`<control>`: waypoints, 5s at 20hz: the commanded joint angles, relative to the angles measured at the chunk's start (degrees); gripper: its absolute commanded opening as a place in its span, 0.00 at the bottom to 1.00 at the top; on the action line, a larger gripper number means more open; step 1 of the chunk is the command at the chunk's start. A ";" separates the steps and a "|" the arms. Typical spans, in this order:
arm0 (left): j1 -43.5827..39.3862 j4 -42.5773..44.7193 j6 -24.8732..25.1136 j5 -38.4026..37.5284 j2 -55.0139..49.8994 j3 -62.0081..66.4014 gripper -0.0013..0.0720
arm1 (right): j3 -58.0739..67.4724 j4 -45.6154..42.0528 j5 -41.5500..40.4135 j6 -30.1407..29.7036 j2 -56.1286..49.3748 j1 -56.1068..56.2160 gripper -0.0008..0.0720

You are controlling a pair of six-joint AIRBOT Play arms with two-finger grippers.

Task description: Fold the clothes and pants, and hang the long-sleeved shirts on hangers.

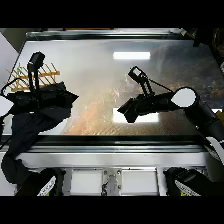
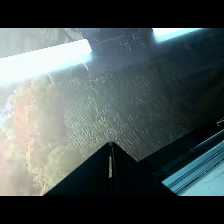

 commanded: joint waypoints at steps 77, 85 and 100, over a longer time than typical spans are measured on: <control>30.27 11.45 -3.34 4.11 -25.00 -21.75 0.82 | -4.42 -18.21 -2.51 19.17 9.90 -34.10 0.03; 21.11 11.58 -3.34 2.32 -31.21 -16.37 0.19 | -5.29 -18.36 -1.57 19.19 5.18 -34.21 0.04; 21.31 12.13 -2.36 -0.66 -25.88 -7.13 0.03 | -12.92 -7.52 -6.73 24.09 -16.94 -31.08 0.84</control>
